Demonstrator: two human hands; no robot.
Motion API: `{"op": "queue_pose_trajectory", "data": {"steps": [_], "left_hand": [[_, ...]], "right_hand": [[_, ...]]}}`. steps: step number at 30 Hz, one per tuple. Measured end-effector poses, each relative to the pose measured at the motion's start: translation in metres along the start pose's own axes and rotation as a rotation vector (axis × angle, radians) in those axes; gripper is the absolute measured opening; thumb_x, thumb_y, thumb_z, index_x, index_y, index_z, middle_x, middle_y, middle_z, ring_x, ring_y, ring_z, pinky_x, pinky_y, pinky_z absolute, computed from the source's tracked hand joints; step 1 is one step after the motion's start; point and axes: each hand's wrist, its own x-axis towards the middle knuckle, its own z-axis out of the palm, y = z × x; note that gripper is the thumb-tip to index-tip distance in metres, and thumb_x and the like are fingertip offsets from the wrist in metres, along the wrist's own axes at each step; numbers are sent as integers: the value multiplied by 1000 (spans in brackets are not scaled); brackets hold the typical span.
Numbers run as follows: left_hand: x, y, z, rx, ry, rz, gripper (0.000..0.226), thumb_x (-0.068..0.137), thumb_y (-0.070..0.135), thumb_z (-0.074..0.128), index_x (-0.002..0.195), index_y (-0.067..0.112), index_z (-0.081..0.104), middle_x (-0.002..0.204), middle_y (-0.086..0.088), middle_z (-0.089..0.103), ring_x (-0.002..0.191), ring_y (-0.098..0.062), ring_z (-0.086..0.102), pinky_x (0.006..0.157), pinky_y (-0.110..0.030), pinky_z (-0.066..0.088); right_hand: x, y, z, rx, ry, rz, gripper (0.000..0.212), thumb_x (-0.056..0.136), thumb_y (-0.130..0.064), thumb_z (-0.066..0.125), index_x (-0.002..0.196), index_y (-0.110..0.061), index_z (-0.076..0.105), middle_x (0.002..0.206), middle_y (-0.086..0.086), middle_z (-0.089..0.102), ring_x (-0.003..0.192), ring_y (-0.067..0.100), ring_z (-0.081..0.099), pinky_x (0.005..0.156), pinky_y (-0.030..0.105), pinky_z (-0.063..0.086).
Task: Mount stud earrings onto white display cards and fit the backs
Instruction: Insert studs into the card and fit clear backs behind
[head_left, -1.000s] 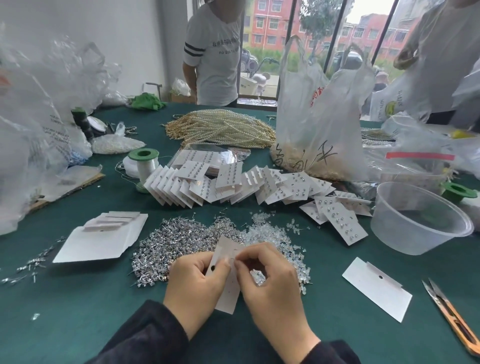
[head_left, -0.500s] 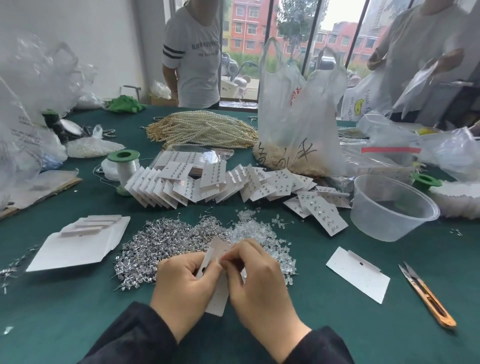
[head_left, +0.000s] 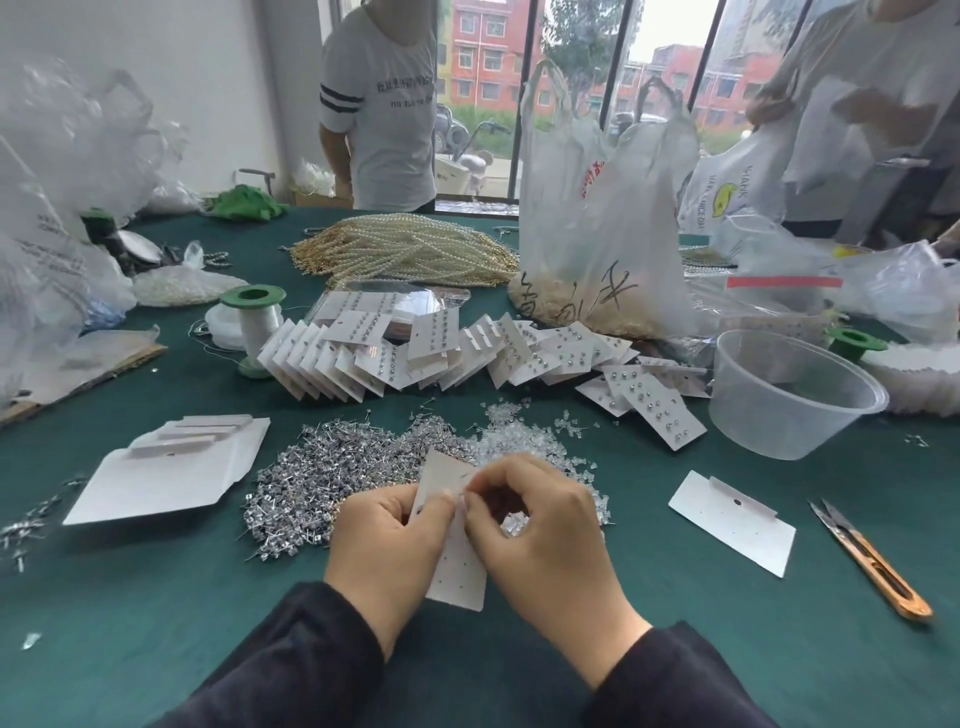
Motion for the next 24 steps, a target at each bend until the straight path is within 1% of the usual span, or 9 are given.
{"op": "queue_pose_trajectory", "data": {"steps": [3, 8, 14, 18, 19, 20, 22, 23, 24], "left_hand": [[-1, 2, -1, 107, 1, 88, 47, 65, 34, 53, 53, -11, 47, 51, -11, 43, 51, -19, 41, 51, -31, 33], [-2, 4, -2, 78, -10, 110, 43, 64, 32, 54, 55, -10, 52, 51, -11, 46, 49, -19, 43, 48, -32, 36], [-1, 6, -6, 141, -3, 165, 43, 64, 33, 53, 51, -8, 48, 47, -9, 42, 47, -17, 39, 47, -29, 32], [0, 12, -9, 220, -66, 225, 43, 67, 37, 56, 43, 4, 47, 40, 6, 36, 40, -10, 32, 43, -21, 26], [2, 16, -9, 175, -143, 200, 46, 69, 43, 61, 43, 7, 48, 41, 5, 37, 41, -10, 33, 44, -21, 27], [5, 22, -12, 62, -255, 115, 51, 71, 52, 63, 48, 7, 54, 45, 1, 43, 42, -13, 38, 45, -21, 31], [13, 33, -22, -149, -413, -107, 56, 71, 57, 54, 57, 4, 66, 54, -9, 60, 43, -19, 52, 43, -24, 41], [18, 32, -28, -119, -394, -89, 52, 74, 52, 53, 59, 5, 69, 56, -8, 65, 44, -17, 55, 41, -23, 43], [23, 28, -33, 73, -313, 47, 42, 79, 45, 57, 64, 9, 71, 57, 0, 66, 46, -12, 55, 44, -21, 43]], "right_hand": [[0, -1, 1, -8, 2, -6, 3, 73, -9, 64, 70, -10, 64, 67, -3, 61, 62, 7, 55, 59, 15, 45], [0, -2, -1, 62, 10, 4, 4, 72, -8, 64, 69, -10, 65, 67, -3, 63, 65, 7, 58, 59, 16, 47], [-1, -2, 1, 47, -16, -10, 4, 73, -9, 63, 70, -10, 65, 68, -4, 62, 66, 8, 57, 60, 16, 47], [-1, -1, 2, 43, 27, -20, 4, 73, -9, 62, 71, -12, 64, 68, -5, 61, 66, 6, 56, 60, 7, 42], [0, 0, 1, 36, 52, -19, 5, 74, -8, 61, 71, -12, 63, 68, -6, 59, 67, 5, 55, 61, 5, 40], [1, 1, 0, 26, 77, -18, 7, 74, -7, 61, 72, -13, 62, 69, -7, 58, 67, 4, 54, 62, 4, 39], [4, 4, -4, 47, 111, 27, 15, 78, -4, 62, 73, -17, 59, 72, -7, 59, 69, 3, 55, 65, 6, 40], [6, 6, -6, 99, 114, 92, 20, 81, -2, 63, 73, -19, 59, 73, -8, 60, 69, 3, 56, 65, 8, 41], [9, 7, -8, 178, 113, 180, 22, 83, -1, 63, 73, -20, 59, 71, -8, 62, 67, 2, 57, 63, 10, 42]]}}
